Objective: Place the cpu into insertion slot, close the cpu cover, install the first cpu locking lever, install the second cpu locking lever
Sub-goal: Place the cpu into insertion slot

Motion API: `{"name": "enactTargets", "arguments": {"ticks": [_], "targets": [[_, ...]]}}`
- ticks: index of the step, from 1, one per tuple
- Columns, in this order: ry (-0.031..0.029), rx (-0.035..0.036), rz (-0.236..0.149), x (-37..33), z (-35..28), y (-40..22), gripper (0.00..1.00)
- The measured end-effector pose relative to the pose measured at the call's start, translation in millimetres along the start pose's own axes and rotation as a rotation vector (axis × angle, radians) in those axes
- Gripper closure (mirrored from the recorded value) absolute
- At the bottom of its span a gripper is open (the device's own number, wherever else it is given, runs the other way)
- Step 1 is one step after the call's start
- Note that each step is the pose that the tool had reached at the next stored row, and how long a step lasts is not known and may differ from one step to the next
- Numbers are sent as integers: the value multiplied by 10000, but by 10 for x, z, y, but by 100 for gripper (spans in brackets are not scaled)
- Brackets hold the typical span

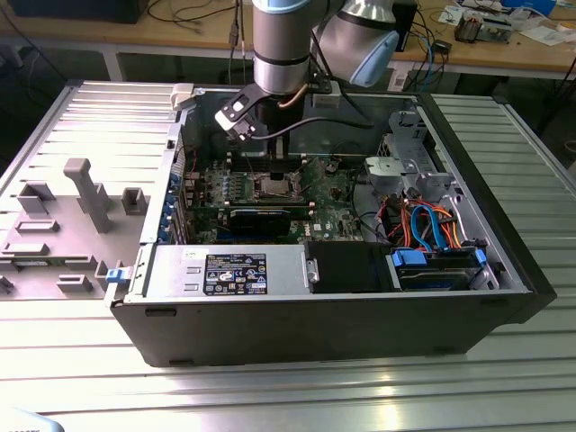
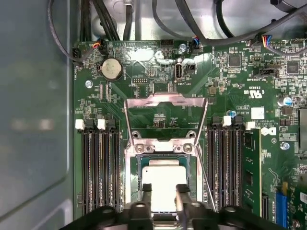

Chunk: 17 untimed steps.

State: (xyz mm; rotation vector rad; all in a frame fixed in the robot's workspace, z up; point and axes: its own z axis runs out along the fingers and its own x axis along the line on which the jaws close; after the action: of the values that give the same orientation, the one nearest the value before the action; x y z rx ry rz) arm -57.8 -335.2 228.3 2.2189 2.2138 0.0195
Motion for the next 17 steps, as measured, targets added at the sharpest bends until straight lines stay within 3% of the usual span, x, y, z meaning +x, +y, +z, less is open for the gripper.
{"name": "enactTargets", "arguments": {"ticks": [1, 2, 3, 7, 17], "targets": [[0, 32, 1, 0, -2, 12, 77], [-1, 46, 0, 0, -7, 18, 77], [-1, 54, -6, 0, -26, 23, 89], [-1, 55, -53, 1, -219, 26, 89], [-1, 55, -53, 2, -522, 30, 89]]}}
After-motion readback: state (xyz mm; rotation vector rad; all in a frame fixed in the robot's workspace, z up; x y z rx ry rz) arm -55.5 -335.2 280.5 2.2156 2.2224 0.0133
